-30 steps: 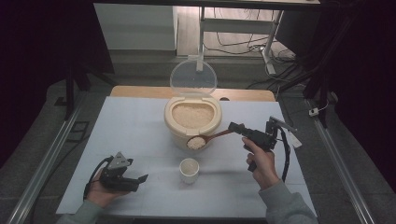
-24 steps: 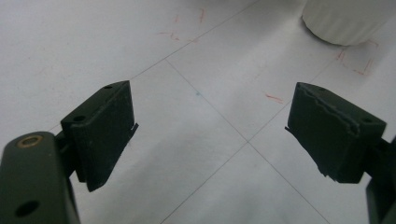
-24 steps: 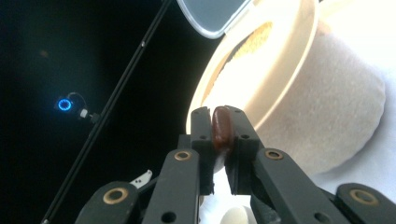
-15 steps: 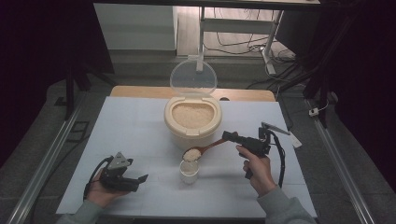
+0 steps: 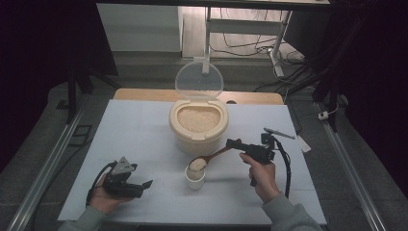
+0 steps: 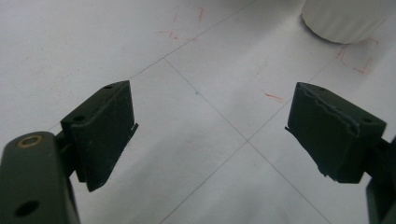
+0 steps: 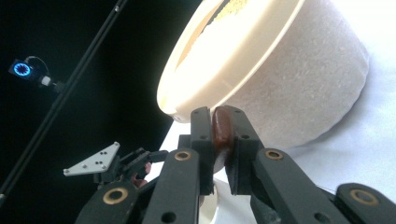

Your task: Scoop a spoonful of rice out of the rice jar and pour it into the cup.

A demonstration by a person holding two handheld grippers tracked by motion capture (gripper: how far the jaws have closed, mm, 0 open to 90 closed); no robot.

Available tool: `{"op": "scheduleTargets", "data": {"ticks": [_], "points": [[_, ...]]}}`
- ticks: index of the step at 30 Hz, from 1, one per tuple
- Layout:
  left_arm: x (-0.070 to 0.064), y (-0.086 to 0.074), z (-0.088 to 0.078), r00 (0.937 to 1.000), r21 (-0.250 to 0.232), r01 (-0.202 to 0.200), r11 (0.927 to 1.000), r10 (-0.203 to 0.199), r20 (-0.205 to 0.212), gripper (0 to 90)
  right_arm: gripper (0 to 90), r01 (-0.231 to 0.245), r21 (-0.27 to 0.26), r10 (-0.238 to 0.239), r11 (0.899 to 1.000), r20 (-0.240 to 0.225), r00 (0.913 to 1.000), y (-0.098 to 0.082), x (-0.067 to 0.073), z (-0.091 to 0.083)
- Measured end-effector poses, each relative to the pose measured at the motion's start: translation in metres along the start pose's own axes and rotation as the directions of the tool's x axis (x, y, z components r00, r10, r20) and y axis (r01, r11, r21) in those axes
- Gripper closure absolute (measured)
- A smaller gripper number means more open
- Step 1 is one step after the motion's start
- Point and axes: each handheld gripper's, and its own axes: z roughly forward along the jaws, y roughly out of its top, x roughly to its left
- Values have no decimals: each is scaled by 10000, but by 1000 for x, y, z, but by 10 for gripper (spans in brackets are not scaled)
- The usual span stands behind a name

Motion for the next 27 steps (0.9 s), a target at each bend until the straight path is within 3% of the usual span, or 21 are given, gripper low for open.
{"op": "scheduleTargets", "data": {"ticks": [12,21,27], "points": [[0,0,0,10000,18,-11,10000,11,-1,149,827,897,129,-901,9959,412,9951,-1,8,4],[0,0,0,10000,14,-16,10000,16,2,149,827,1344,148,-1349,9908,393,9901,-3,16,4],[0,0,0,10000,31,-31,10000,31,-3,149,827,2247,61,-2248,9744,283,9740,-5,25,3]]}}
